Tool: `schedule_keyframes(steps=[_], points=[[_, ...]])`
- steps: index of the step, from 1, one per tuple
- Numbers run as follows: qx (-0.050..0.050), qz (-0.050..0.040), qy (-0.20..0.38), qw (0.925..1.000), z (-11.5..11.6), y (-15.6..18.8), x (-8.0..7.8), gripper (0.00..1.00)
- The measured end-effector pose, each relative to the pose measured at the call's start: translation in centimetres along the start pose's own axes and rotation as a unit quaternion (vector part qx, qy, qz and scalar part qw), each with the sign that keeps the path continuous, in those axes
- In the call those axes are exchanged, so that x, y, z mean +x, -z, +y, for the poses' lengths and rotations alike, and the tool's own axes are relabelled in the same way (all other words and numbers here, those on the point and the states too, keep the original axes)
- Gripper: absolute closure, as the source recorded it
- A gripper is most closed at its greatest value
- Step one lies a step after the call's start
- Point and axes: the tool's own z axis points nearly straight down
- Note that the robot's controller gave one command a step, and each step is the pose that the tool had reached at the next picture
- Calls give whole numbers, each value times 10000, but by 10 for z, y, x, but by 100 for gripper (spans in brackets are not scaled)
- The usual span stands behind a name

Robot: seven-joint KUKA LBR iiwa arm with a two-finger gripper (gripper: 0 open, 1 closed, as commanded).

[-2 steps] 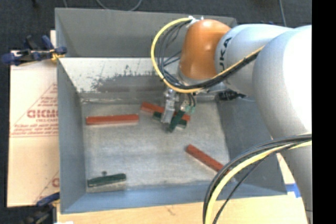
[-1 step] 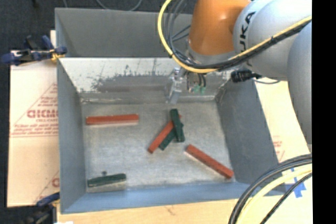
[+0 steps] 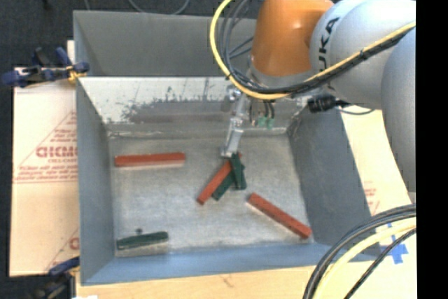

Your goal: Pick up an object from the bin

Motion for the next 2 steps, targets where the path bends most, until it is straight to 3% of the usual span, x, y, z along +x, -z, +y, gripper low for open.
schedule_keyframes(steps=[1,2], points=[[-11,-103,505,9987,-71,-119,65,0],[-5,-29,510,9987,-70,-116,67,100]])
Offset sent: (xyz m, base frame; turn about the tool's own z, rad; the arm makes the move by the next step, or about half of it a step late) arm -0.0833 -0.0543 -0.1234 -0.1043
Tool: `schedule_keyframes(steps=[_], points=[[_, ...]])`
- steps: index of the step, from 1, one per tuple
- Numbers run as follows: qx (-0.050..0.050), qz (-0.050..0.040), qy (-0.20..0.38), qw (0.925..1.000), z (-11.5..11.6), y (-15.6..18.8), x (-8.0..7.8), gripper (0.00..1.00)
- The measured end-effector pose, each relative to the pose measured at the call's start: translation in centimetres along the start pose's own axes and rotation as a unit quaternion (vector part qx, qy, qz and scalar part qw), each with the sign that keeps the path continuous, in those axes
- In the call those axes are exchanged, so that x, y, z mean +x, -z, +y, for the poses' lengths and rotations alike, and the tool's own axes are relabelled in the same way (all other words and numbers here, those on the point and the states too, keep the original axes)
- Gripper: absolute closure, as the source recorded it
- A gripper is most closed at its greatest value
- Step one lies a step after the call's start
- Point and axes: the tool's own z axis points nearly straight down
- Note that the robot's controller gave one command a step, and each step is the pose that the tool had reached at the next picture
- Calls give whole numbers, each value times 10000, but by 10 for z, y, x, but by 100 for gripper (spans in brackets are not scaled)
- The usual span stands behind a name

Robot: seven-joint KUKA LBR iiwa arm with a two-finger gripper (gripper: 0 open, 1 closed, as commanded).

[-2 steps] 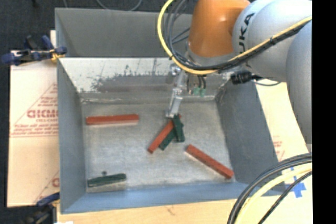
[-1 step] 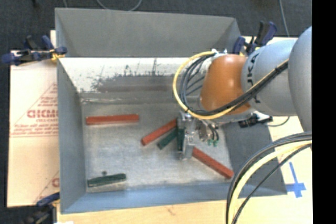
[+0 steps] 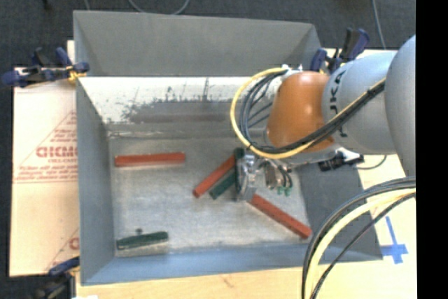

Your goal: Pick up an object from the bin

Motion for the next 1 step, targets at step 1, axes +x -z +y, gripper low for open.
schedule_keyframes(steps=[1], points=[[-4,-8,-145,9999,25,84,-6,100]])
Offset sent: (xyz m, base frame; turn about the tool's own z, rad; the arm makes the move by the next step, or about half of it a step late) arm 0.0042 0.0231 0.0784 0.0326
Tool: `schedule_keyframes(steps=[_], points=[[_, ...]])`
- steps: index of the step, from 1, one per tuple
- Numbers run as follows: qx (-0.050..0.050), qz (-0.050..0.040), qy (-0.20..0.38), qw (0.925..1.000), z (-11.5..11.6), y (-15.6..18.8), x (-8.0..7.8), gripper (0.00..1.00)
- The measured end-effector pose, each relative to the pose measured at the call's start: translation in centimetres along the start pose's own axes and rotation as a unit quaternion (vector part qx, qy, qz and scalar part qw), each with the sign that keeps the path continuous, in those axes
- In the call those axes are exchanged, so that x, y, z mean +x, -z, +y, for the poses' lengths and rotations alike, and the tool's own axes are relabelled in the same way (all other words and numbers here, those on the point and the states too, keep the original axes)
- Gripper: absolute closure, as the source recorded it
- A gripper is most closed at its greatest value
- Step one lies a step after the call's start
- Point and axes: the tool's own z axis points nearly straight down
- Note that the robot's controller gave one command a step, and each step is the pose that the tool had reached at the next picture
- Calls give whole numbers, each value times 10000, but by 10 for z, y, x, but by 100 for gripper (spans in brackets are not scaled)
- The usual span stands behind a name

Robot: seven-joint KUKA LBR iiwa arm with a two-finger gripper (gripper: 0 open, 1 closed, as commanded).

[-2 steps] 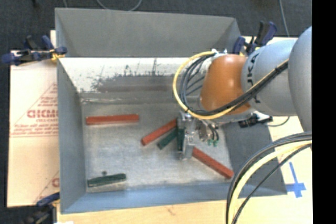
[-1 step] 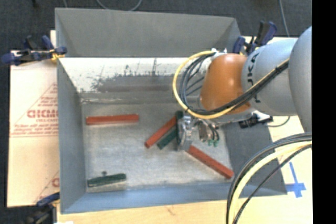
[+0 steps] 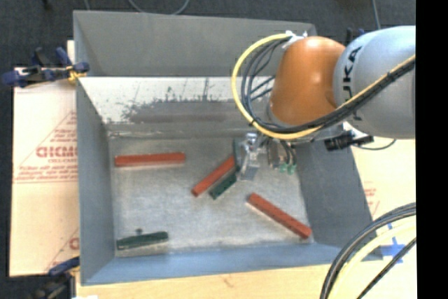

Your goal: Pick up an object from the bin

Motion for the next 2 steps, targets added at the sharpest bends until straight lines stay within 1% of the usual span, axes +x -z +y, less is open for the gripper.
schedule_keyframes(steps=[1,2], points=[[8,44,-12,10000,-1,-5,2,0],[-4,-66,-1047,9945,-2,-86,-12,0]])
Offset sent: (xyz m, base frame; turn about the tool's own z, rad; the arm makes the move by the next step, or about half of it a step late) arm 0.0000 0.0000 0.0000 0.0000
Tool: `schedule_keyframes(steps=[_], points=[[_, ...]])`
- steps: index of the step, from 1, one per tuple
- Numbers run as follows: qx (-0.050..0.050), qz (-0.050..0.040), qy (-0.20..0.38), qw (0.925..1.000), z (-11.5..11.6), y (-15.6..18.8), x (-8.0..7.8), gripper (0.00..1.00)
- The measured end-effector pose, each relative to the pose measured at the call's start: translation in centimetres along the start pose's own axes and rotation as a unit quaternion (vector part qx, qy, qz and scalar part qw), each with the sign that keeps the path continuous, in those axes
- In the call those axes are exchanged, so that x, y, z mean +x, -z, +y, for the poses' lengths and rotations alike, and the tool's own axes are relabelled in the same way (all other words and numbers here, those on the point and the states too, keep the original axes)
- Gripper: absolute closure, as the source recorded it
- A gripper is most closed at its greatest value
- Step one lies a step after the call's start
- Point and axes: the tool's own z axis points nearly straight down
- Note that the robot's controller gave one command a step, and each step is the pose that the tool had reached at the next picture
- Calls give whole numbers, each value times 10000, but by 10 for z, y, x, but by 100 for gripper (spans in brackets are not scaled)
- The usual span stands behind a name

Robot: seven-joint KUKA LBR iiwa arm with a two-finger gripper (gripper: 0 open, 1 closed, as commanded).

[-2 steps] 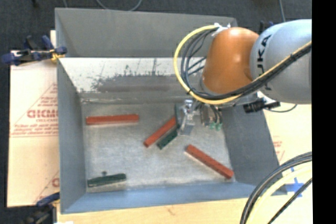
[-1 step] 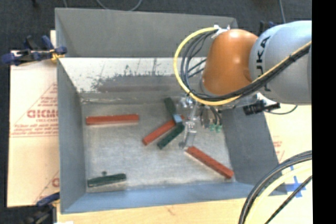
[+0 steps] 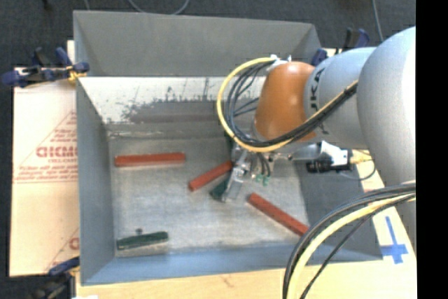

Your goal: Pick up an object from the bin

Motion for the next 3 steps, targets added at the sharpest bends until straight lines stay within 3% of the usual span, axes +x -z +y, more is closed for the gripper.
schedule_keyframes(steps=[1,2,3], points=[[10,52,8,10000,0,3,1,100],[26,95,9,10000,-1,-1,4,0],[1,12,8,10000,1,3,0,100]])
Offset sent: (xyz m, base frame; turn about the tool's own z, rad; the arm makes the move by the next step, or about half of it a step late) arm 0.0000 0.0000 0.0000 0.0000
